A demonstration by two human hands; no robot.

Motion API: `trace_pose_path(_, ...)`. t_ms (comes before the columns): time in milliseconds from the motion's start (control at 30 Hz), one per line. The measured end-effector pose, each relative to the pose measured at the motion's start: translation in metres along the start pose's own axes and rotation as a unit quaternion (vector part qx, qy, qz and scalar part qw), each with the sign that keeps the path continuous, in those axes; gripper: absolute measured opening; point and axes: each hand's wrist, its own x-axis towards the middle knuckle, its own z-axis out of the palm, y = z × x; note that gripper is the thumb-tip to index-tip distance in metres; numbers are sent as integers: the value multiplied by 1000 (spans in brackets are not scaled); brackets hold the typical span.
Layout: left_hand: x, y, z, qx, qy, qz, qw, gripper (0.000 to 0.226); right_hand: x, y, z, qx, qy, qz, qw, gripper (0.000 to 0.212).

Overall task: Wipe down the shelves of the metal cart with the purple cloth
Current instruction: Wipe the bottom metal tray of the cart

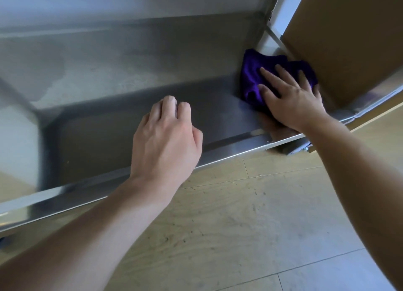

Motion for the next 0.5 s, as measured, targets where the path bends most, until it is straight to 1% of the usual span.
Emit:
trace_pose_path(133, -1, 1, -1, 5, -4, -3, 1000, 23, -7, -7, 4, -6, 2, 10, 1000, 51)
trace_pose_path(333, -1, 1, -1, 7, -4, -1, 1000, 23, -21, -2, 8, -9, 18, 110, 994, 56)
trace_pose_path(433, -1, 0, 0, 4, -3, 0, 1000, 25, -12, -11, 8, -19, 19, 127, 992, 56)
trace_pose_path(500, -2, 1, -1, 4, -2, 1, 1000, 26, -5, -22, 8, -12, 9, 120, 993, 55)
